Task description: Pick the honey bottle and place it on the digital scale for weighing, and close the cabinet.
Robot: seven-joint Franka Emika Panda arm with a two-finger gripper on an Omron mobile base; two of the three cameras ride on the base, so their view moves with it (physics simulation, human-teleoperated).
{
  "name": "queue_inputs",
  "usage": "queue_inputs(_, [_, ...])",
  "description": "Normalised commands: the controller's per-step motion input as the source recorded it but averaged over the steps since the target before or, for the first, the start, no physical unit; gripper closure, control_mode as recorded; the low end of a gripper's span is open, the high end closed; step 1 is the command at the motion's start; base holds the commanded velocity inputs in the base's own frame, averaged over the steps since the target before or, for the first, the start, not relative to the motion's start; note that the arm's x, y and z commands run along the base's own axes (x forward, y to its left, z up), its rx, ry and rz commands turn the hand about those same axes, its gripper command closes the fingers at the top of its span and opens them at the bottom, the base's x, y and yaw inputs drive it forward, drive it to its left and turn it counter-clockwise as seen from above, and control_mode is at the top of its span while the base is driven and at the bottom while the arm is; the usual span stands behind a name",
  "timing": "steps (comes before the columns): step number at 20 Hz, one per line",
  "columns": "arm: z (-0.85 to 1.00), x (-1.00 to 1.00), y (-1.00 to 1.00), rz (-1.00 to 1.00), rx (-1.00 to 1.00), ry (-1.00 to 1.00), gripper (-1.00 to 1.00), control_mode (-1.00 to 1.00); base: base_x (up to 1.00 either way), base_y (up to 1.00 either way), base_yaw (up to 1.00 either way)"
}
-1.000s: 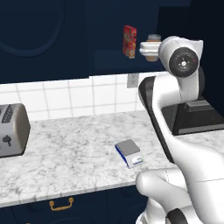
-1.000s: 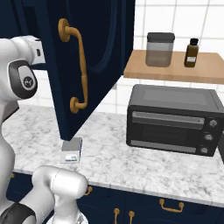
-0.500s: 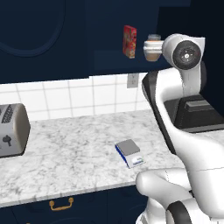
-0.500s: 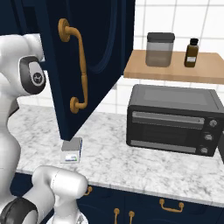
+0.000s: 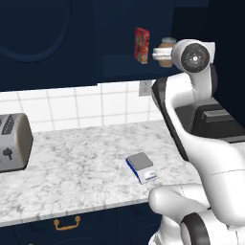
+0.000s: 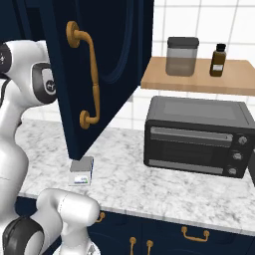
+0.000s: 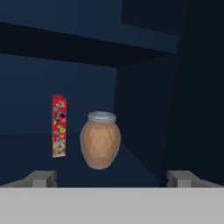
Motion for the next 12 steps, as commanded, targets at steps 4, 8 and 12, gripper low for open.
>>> queue_inputs(4, [0.00, 0.22, 0.00, 0.00, 0.00, 0.00, -1.00, -1.00, 0.00, 0.00, 0.00])
queue_inputs(8, [0.01, 0.34, 0.00, 0.00, 0.00, 0.00, -1.00, -1.00, 0.00, 0.00, 0.00])
queue_inputs(12, [0.00, 0.40, 0.00, 0.02, 0.00, 0.00, -1.00, -1.00, 0.00, 0.00, 0.00])
